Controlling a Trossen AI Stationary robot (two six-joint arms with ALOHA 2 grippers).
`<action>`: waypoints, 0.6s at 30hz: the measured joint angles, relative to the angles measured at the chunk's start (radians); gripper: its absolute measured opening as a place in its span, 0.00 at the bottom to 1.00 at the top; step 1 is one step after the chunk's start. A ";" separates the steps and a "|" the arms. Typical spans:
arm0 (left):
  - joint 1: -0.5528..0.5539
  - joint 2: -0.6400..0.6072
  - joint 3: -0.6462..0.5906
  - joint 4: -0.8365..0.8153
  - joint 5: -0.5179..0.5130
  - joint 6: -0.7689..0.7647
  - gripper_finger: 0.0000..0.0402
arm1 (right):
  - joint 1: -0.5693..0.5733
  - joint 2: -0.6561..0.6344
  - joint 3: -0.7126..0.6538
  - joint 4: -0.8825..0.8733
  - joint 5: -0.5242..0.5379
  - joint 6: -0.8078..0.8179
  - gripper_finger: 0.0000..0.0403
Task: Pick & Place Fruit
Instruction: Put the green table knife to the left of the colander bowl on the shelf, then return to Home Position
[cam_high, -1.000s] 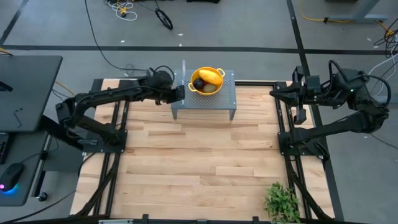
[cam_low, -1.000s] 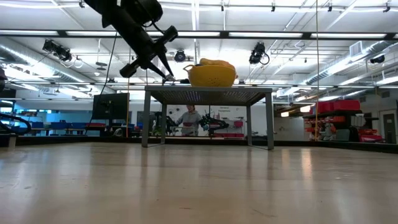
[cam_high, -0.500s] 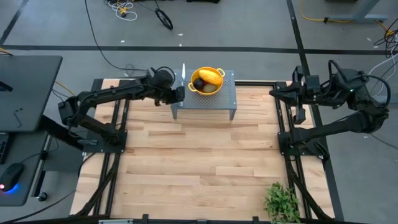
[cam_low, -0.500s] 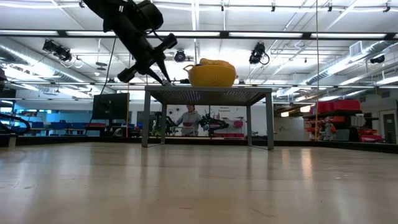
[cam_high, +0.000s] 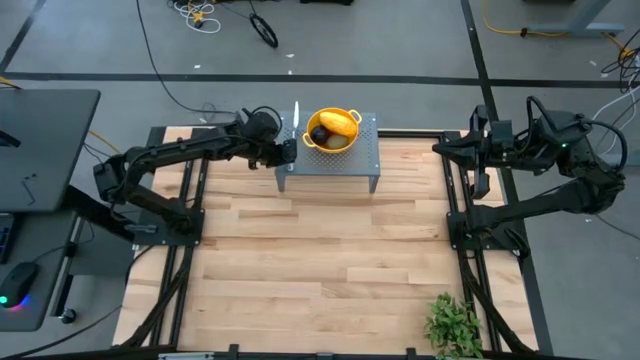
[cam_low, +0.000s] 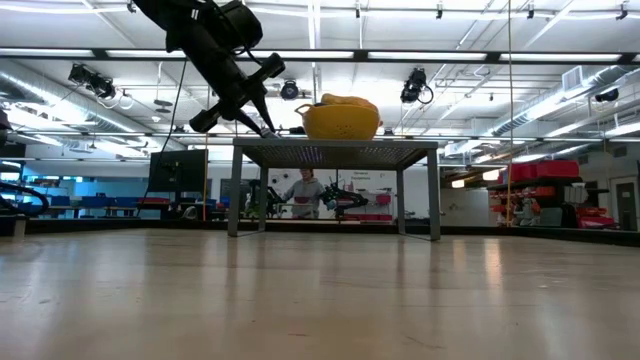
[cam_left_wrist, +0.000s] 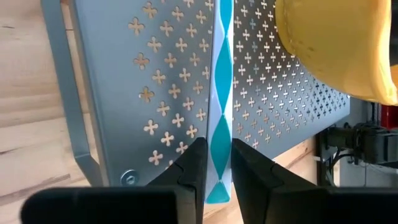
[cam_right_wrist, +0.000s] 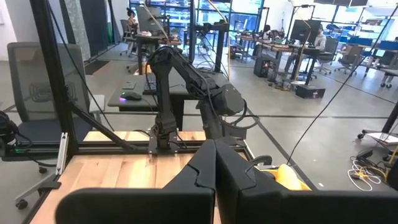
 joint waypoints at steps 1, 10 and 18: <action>0.000 0.000 0.000 0.000 0.000 0.000 0.17 | 0.000 0.000 0.000 0.000 0.000 0.000 0.00; 0.000 -0.001 0.000 0.000 -0.007 -0.008 0.22 | 0.000 0.000 0.000 0.000 0.000 0.000 0.00; 0.000 -0.001 0.000 0.000 -0.020 -0.013 0.24 | 0.000 0.000 0.000 0.001 0.000 0.000 0.00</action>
